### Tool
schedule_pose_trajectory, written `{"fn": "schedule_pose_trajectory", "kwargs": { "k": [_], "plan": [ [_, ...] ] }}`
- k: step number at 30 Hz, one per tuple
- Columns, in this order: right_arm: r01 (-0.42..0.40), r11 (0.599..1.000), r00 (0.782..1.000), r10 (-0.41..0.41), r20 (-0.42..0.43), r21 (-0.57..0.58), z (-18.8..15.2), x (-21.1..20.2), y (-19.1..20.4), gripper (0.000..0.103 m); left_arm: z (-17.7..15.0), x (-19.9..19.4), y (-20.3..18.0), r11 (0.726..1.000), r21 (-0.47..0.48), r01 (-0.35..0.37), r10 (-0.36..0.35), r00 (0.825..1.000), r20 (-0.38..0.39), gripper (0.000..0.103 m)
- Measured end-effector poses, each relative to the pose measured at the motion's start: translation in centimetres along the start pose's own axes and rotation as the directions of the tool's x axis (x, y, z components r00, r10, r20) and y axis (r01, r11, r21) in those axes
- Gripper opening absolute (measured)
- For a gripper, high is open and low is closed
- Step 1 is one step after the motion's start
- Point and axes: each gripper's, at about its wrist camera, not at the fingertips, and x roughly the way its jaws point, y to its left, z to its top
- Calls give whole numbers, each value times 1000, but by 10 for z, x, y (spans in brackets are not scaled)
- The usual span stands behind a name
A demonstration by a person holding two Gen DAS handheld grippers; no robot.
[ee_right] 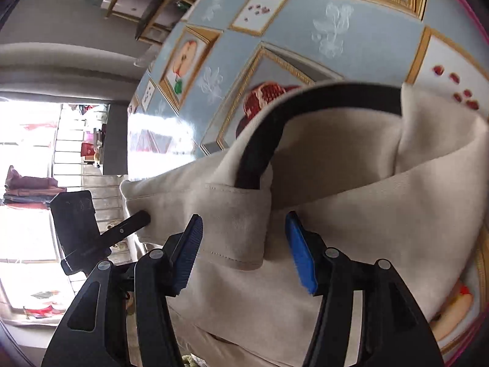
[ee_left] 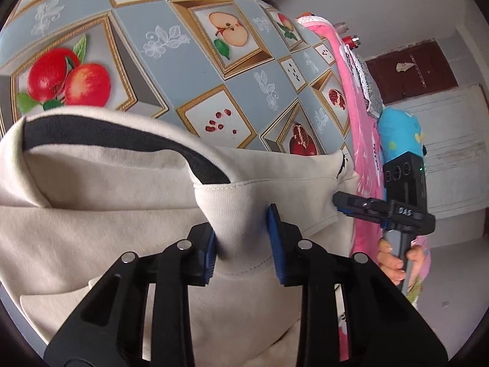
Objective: Fold large clothes
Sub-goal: 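Grasp the hoodie collar with the left tool while the right tool grasps beside it, then lift the collar with both tools and fold it over toward the hem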
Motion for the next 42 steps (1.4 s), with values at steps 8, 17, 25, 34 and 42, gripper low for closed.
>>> {"fn": "schedule_pose_trajectory", "kwargs": {
  "k": [8, 17, 25, 34, 42],
  "plan": [
    [5, 997, 999, -8, -43, -76, -15, -1, 23, 48, -8, 1, -8, 997, 75, -28, 28, 1000, -4, 28],
    [279, 902, 956, -295, 2, -329, -22, 18, 57, 14, -24, 15, -42, 860, 403, -313, 292, 950, 113, 19],
    [473, 773, 879, -444, 171, -423, 14, 38, 87, 11, -4, 33, -57, 742, 474, -474, 413, 880, 235, 11],
    [391, 799, 918, -372, 137, -456, -5, 25, 59, 21, -28, 30, -48, 713, 551, -434, 386, 898, 209, 12],
    [475, 808, 864, -354, 357, -348, -19, -33, 67, 43, -25, 31, -44, 739, 533, -412, 366, 910, 195, 12]
  ]
}}
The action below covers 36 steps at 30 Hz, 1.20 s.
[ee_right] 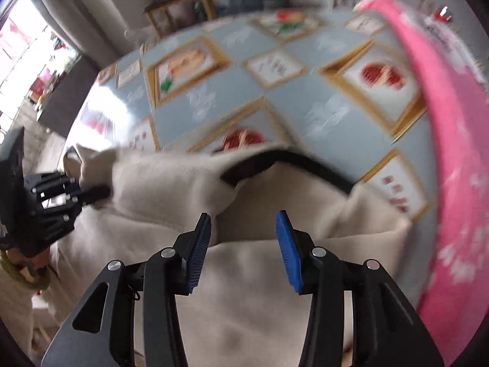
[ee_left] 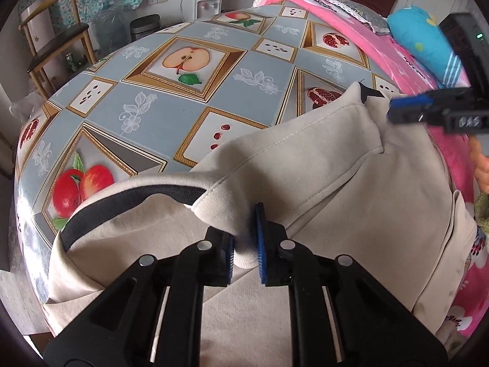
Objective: Fold large clothes
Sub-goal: 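Lift the collar with both tools and fold it over toward the hem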
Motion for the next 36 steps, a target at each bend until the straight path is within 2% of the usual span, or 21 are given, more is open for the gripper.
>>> {"fn": "schedule_pose_trajectory", "kwargs": {
  "k": [1, 3, 5, 7, 10, 11, 13, 15, 17, 19, 20, 22, 24, 26, 27, 28, 30, 32, 36],
  "plan": [
    [-7, 1000, 1000, 8, 29, -15, 0, -7, 6, 43, 0, 0, 0, 1000, 2, -1, 1, 1000, 0, 12],
    [-82, 994, 995, 86, 56, -68, 3, -12, 28, 42, 1, 0, 0, 1000, -1, 1, -1, 1000, -3, 12],
    [-135, 983, 989, 142, 47, -128, 3, -4, 54, 28, 2, 1, 2, 1000, -15, 13, -13, 1000, -3, 12],
    [-177, 969, 983, 181, 13, -172, 4, 16, 78, 20, 0, 0, 7, 999, -40, 35, -35, 999, 2, 12],
    [-166, 967, 985, 154, -78, -195, 1, 58, 94, 13, -3, -1, 16, 993, -96, 71, -70, 997, 21, 15],
    [-165, 967, 986, 153, -72, -195, -3, 65, 93, 11, -4, -4, 22, 989, -124, 80, -77, 997, 30, 20],
    [-173, 967, 984, 161, -80, -185, -4, 61, 93, 11, -7, -13, 39, 980, -183, 82, -72, 995, 65, 25],
    [-169, 970, 983, 155, -95, -176, -6, 58, 93, 11, -9, -29, 59, 961, -256, 104, -73, 989, 127, 25],
    [-145, 968, 988, 131, -81, -207, -10, 55, 98, 11, -7, -48, 77, 941, -318, 113, -46, 977, 209, 20],
    [-135, 969, 990, 121, -77, -208, -11, 54, 99, 11, -1, -59, 79, 929, -317, 192, -108, 959, 263, 20],
    [-131, 969, 990, 118, -77, -209, -8, 59, 101, 11, 3, -60, 72, 933, -291, 211, -132, 954, 269, 20],
    [-128, 969, 991, 115, -73, -213, -8, 59, 100, 11, 11, -54, 48, 949, -209, 238, -187, 954, 237, 20],
    [-122, 967, 992, 109, -70, -225, -8, 60, 100, 11, 13, -40, 23, 965, -130, 229, -206, 964, 166, 20],
    [-109, 964, 993, 94, -71, -243, -9, 60, 101, 10, 11, -14, 4, 990, -77, 117, -114, 992, 51, 21],
    [-97, 962, 994, 82, -70, -256, -10, 60, 100, 9, 7, -3, 2, 994, -74, 80, -79, 997, 12, 20],
    [-61, 960, 997, 47, -59, -272, -12, 58, 97, 9, 4, 1, 5, 994, -81, 72, -70, 997, 26, 17],
    [-2, 963, 999, -7, -34, -271, -14, 56, 79, 9, 1, 0, 14, 987, -121, 103, -99, 994, 42, 16],
    [-56, 983, 998, 49, -44, -176, -10, 55, 46, 15, -3, -1, 22, 979, -153, 132, -126, 991, 53, 13],
    [-14, 999, 998, 11, -59, -50, -3, 51, 8, 15, -2, -1, 22, 983, -136, 127, -121, 991, 52, 13]
  ]
}}
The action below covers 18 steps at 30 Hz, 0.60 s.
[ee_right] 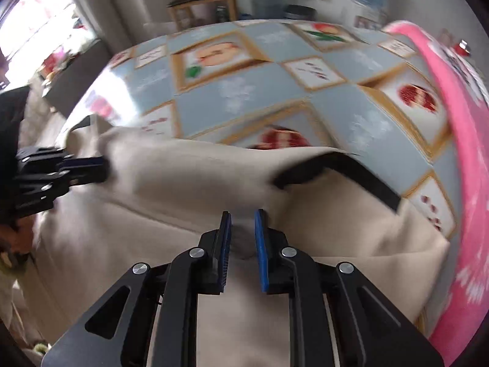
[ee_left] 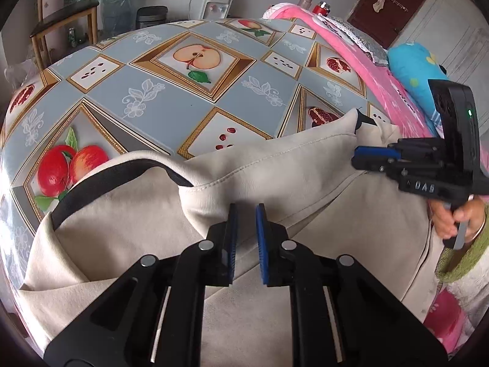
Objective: Fold large clothes
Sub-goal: 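Lift the collar with both tools and fold it over toward the hem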
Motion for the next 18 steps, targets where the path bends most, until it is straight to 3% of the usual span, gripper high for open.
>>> {"fn": "schedule_pose_trajectory", "kwargs": {
  "k": [6, 13, 16, 18],
  "plan": [
    [-56, 998, 993, 60, 99, -39, 10, -31, 21, 15, -1, -1, 0, 1000, 20, -10, 10, 1000, 12, 13],
    [-34, 995, 998, 39, 54, -89, 21, 22, 52, 17, -3, -2, -1, 999, 41, -13, 12, 1000, 19, 13],
    [-13, 997, 999, 16, 39, -70, 23, 9, 58, 17, -3, -2, 0, 999, 44, -9, 8, 1000, 25, 13],
    [-47, 994, 996, 54, 67, -102, 22, -4, 70, 17, -3, -2, 0, 999, 51, -7, 6, 1000, 26, 13]
  ]
}}
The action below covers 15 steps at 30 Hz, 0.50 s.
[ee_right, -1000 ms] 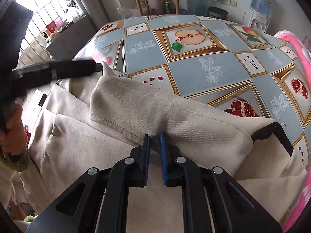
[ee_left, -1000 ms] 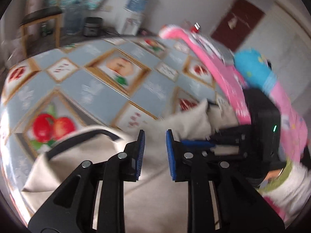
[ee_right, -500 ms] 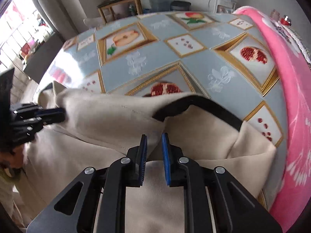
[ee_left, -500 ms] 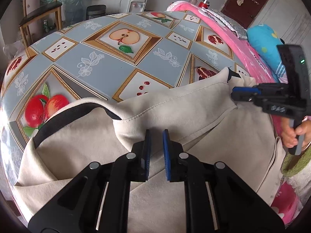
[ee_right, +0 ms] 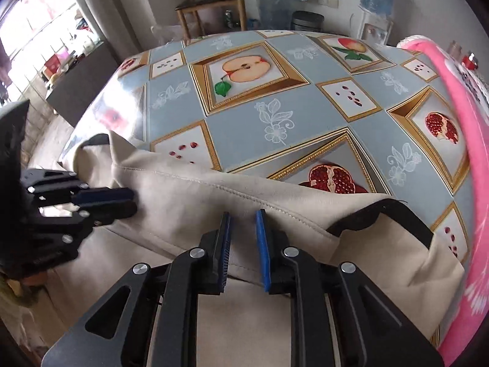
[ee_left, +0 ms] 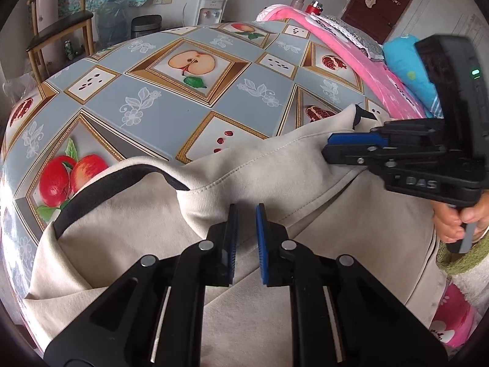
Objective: Fold large clothes
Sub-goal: 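Lift the collar with both tools and fold it over toward the hem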
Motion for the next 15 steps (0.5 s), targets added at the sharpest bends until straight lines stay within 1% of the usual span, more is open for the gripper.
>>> {"fn": "schedule_pose_trajectory", "kwargs": {
  "k": [1, 3, 4, 5, 6, 7, 9, 12, 14, 15],
  "plan": [
    [-24, 999, 999, 25, 27, -26, 1, -8, 9, 17, 0, 0, 0, 1000, 4, 0, 0, 1000, 1, 13],
    [-64, 996, 997, 66, 34, -56, 2, -9, 23, 17, 0, 0, -1, 1000, 12, -3, 3, 1000, 3, 13],
    [-64, 996, 998, 65, 18, -65, 2, -1, 27, 17, 0, 0, -1, 1000, 16, -7, 6, 1000, 5, 13],
    [-44, 996, 999, 44, -8, -72, 0, 13, 30, 17, 0, 0, -1, 1000, 19, -11, 11, 1000, 6, 13],
    [-31, 996, 1000, 31, -4, -79, -2, 22, 31, 17, 0, 0, -2, 999, 24, -22, 22, 1000, 8, 13],
    [-29, 995, 999, 31, 24, -93, -4, 21, 32, 18, 0, -1, -2, 999, 27, -34, 34, 999, 10, 13],
    [-28, 996, 1000, 29, 7, -79, -3, 18, 32, 18, 2, -4, -1, 999, 20, -46, 45, 999, 8, 13],
    [1, 992, 1000, 0, 10, -128, -8, 13, 38, 18, 2, -11, -1, 997, 34, -73, 72, 997, 23, 13],
    [-16, 992, 1000, 18, 11, -122, -12, -1, 37, 18, -1, -5, -1, 993, 54, -104, 104, 994, -10, 13],
    [-25, 993, 999, 28, 23, -116, -12, -7, 34, 18, -2, -6, -3, 991, 68, -113, 114, 994, 2, 13]
  ]
}}
